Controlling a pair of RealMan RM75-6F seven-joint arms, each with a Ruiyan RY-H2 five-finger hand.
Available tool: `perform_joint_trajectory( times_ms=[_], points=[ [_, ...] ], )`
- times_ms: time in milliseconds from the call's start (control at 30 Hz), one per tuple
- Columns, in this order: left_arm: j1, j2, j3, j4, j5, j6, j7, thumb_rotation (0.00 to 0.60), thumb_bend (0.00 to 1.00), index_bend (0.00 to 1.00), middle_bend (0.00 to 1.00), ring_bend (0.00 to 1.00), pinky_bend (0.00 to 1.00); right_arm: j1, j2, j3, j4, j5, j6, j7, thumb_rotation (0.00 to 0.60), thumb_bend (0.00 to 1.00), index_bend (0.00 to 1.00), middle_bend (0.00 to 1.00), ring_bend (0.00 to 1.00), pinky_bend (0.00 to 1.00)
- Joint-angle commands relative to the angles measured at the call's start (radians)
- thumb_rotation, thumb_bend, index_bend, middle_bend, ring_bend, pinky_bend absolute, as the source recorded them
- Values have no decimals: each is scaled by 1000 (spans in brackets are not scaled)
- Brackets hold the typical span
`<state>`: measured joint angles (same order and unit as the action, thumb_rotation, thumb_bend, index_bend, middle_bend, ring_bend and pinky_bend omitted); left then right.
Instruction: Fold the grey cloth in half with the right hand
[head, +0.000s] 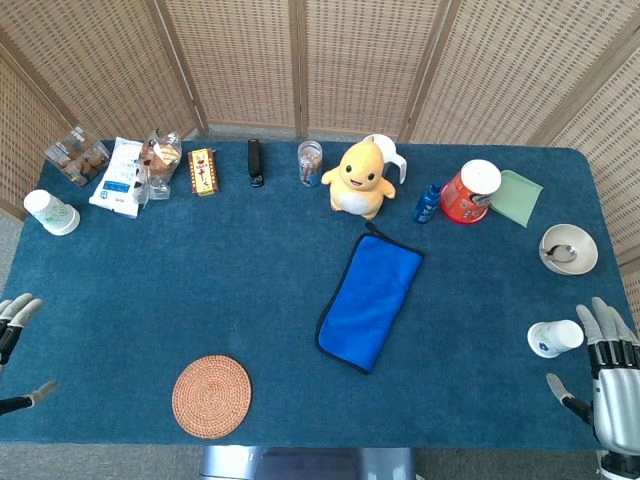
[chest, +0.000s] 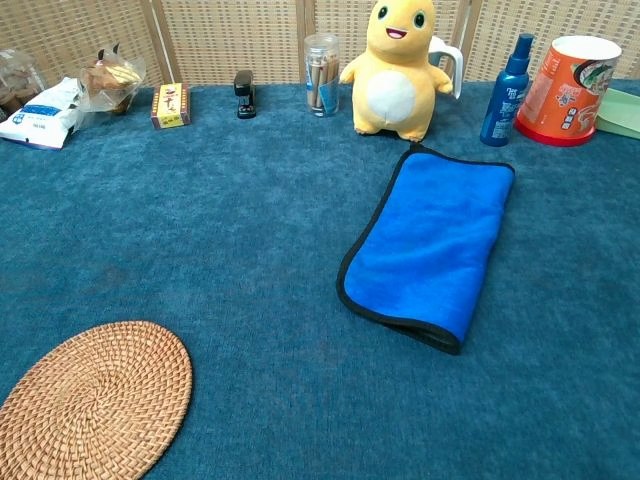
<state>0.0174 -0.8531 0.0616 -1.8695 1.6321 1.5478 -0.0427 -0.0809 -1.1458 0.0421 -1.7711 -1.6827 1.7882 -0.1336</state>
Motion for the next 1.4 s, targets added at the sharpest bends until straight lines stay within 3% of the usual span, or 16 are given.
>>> perform_joint_trajectory(
  times_ms=[33,1400],
  points=[
    [0,0,0,-1,0,-1,1,600,122,0,0,0,0,-1,1,2,-1,1,-1,3,600,0,40,0,0,190],
    [-1,0,2,-6,0,-7,9,600,122,0,0,0,0,-16,12,17,-6,-1,-13,19,600,0,51,0,0,190]
  ],
)
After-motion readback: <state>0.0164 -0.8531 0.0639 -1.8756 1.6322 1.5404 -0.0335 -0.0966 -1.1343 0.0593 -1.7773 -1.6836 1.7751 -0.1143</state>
